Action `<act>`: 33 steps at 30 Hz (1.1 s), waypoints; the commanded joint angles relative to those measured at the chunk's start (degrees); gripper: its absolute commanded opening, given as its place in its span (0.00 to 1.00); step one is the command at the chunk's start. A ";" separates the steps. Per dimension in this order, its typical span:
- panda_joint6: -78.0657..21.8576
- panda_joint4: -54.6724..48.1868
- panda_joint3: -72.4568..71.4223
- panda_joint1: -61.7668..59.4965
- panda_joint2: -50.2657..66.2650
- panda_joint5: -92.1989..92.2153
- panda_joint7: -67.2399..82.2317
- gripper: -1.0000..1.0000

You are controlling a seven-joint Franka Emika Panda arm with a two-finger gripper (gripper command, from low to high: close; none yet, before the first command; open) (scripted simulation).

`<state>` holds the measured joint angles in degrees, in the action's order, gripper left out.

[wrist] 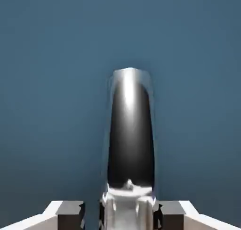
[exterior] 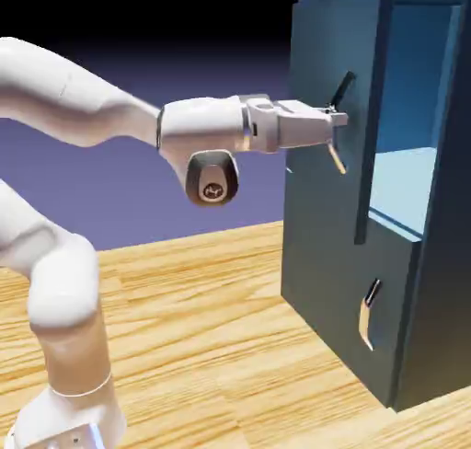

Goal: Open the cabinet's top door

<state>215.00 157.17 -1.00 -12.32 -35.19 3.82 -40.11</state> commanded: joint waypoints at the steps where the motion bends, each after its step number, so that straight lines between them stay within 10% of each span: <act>1: 0.97 -0.11 -0.56 -1.66 0.21 -2.43 -2.41 0.00; 26: 0.11 2.87 -17.85 -44.04 -18.92 -52.51 -64.70 0.00; 33: -10.26 5.80 -14.10 -39.99 -31.14 -64.03 -77.51 0.00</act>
<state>204.79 162.93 -15.07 -52.31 -66.34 -60.26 -117.64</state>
